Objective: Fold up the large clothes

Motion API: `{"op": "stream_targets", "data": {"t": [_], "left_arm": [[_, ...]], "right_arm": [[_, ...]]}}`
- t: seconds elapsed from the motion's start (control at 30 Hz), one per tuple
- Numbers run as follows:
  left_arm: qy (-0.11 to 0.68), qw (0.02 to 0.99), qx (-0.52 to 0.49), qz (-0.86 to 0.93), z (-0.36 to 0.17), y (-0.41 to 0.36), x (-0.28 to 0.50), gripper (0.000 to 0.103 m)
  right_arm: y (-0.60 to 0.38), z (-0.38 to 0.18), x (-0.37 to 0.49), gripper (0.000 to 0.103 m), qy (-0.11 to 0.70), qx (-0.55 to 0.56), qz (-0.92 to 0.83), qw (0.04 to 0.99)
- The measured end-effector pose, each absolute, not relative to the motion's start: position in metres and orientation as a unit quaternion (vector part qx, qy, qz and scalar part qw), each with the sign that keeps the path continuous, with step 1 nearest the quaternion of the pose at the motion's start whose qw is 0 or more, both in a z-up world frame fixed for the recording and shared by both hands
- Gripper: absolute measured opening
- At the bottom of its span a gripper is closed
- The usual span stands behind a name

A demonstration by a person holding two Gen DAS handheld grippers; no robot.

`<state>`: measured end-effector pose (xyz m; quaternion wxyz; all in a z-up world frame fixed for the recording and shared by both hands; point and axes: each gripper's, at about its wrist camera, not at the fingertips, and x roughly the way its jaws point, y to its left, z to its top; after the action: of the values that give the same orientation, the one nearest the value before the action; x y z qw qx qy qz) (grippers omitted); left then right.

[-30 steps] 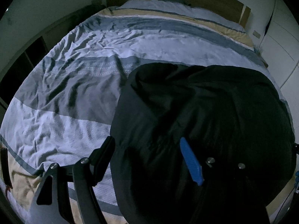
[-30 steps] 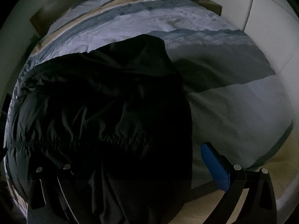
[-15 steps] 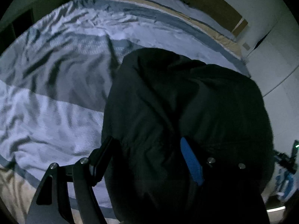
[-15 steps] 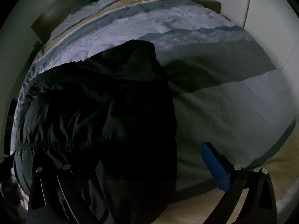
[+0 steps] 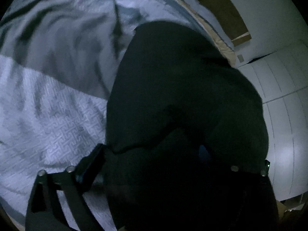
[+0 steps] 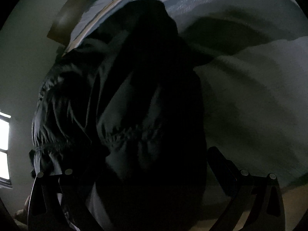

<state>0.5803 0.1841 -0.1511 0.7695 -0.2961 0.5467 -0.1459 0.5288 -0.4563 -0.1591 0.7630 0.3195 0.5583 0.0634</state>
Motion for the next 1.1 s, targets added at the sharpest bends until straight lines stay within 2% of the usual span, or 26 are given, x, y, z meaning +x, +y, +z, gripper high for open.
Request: {"op": "stream_targets", "data": {"t": [0.3, 0.47, 0.73, 1.1], "left_arm": [[0.547, 0.704, -0.388, -0.232, -0.182, 0.174, 0.588, 0.103], [0.544, 0.685, -0.406, -0.263, -0.187, 0.158, 0.591, 0.103], [0.553, 0.682, -0.402, -0.260, -0.201, 0.143, 0.602, 0.103], [0.550, 0.713, -0.357, -0.247, -0.193, 0.110, 0.598, 0.101]], "right_arm": [[-0.444, -0.191, 0.552, 0.103, 0.558, 0.354, 0.139, 0.738], [-0.427, -0.200, 0.572, 0.103, 0.565, 0.365, 0.201, 0.712], [-0.415, -0.212, 0.592, 0.103, 0.561, 0.359, 0.217, 0.714], [-0.394, -0.215, 0.604, 0.103, 0.549, 0.357, 0.206, 0.727]]}}
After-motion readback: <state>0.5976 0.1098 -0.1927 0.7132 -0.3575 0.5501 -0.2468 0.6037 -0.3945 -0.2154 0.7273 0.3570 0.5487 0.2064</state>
